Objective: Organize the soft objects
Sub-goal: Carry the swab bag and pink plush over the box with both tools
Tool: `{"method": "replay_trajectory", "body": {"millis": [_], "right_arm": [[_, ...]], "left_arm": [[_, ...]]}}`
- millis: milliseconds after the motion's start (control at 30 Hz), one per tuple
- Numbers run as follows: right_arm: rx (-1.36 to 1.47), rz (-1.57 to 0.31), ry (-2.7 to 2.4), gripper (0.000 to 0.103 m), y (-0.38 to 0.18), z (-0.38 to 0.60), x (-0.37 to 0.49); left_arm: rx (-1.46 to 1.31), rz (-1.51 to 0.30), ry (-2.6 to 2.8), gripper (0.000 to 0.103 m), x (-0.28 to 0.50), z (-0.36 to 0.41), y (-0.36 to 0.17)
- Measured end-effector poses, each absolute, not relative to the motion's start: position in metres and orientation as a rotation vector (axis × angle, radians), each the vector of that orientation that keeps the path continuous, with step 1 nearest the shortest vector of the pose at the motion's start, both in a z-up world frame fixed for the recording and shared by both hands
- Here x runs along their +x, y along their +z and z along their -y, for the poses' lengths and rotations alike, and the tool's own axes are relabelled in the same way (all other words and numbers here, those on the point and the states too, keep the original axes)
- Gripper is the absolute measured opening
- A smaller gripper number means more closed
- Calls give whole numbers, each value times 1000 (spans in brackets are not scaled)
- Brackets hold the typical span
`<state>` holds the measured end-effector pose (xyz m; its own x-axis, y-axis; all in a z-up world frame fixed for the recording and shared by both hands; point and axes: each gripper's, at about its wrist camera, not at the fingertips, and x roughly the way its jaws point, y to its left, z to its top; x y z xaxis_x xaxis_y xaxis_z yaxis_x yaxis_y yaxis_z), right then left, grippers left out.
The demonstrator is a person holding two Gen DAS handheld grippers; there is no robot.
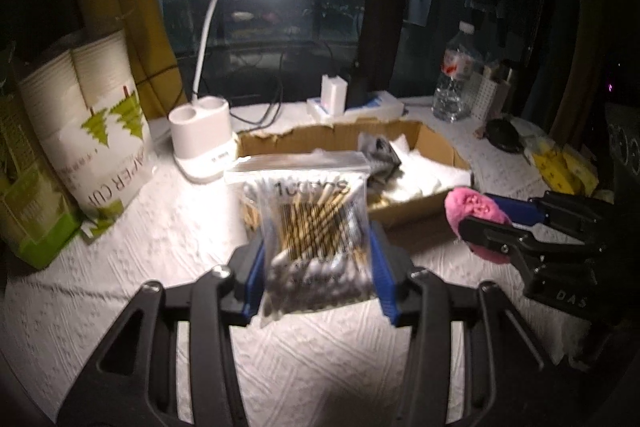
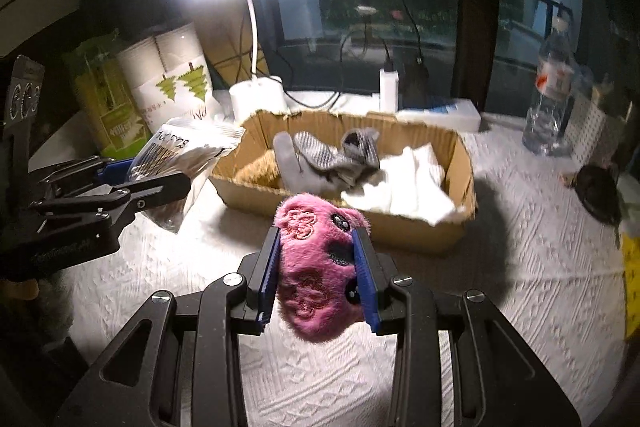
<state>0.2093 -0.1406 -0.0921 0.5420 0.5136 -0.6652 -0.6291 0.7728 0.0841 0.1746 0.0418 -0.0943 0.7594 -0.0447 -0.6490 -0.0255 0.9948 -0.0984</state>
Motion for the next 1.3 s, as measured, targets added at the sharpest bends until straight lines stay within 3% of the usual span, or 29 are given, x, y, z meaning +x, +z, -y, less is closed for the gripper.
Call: {"method": "replay_trajectory", "body": {"millis": [567, 1300], "right_arm": [[-120, -698, 622, 37, -84, 148, 263], [-87, -769, 585, 37, -132, 138, 337]], "left_arm": [[-130, -705, -2, 47, 241, -56, -98], [-113, -838, 2, 47, 318, -61, -152]]}}
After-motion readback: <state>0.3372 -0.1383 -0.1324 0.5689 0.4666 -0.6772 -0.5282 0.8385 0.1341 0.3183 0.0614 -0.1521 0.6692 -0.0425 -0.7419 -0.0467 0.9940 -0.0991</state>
